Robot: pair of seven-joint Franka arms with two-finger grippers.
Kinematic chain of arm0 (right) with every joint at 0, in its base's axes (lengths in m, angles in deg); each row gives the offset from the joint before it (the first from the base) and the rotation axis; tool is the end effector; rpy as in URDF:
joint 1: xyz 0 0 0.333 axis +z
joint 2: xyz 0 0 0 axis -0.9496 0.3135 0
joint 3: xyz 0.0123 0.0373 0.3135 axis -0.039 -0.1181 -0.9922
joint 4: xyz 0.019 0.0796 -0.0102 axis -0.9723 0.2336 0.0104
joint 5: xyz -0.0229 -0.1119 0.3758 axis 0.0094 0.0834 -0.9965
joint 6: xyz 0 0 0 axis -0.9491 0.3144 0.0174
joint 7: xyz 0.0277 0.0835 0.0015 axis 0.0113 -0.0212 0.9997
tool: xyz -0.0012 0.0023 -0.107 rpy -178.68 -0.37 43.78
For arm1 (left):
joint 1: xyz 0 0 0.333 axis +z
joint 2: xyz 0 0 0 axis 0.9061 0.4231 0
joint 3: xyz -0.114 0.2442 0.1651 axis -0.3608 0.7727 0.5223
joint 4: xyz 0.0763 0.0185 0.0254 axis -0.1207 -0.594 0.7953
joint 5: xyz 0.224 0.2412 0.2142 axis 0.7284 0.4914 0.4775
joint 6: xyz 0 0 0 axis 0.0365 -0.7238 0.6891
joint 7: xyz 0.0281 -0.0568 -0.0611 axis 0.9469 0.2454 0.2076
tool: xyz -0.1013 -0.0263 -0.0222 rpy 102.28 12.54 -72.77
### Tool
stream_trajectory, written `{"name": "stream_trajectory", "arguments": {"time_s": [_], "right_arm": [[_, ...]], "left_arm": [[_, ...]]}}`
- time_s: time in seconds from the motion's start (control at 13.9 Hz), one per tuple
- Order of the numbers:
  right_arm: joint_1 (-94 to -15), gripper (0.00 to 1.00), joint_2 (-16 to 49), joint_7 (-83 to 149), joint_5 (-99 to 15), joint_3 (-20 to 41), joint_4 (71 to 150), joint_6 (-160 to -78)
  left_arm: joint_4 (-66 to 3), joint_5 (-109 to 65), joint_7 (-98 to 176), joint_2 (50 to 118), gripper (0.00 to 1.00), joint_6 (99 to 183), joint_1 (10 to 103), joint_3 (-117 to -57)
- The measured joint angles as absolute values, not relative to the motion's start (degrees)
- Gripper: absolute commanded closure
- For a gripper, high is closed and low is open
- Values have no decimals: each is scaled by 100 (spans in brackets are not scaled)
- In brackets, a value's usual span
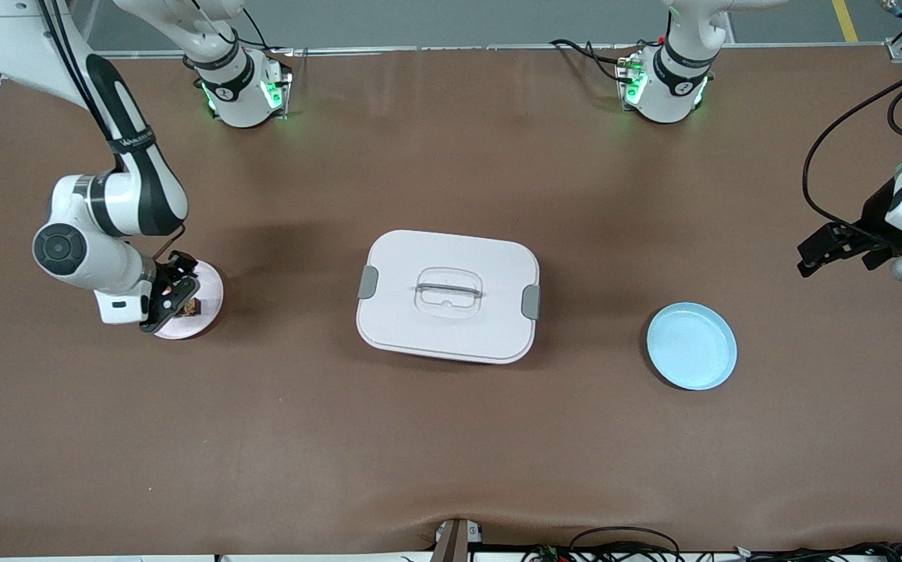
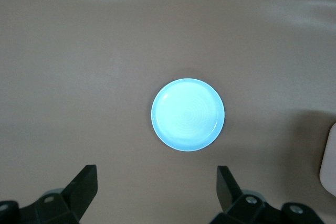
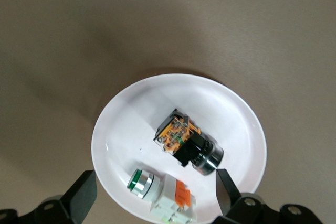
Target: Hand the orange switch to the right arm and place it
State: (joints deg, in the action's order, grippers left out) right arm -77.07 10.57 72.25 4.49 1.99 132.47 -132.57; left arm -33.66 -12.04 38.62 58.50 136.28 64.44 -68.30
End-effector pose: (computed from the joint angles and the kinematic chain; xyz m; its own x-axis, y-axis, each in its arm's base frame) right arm 0.5605 -0.0295 0.2575 0.6511 0.7360 -0.1855 0.7416 -0.6689 -0.0510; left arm 0.5798 0.0016 0.5580 0.9807 0.1014 0.1669 0.1032 -0.9947 -0.0018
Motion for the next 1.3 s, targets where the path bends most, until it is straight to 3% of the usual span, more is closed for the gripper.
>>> {"name": "stream_trajectory", "arguments": {"time_s": [0.79, 1.3], "right_arm": [[-7711, 0, 693, 5876, -58, 232, 11166, -10345], [-7697, 0, 690, 4596, -69, 208, 10391, -9677]], "left_arm": [[-3581, -1231, 3764, 4928, 0, 13220, 6469, -6829], [-3266, -1245, 3764, 4858, 0, 12663, 6458, -6881]]}}
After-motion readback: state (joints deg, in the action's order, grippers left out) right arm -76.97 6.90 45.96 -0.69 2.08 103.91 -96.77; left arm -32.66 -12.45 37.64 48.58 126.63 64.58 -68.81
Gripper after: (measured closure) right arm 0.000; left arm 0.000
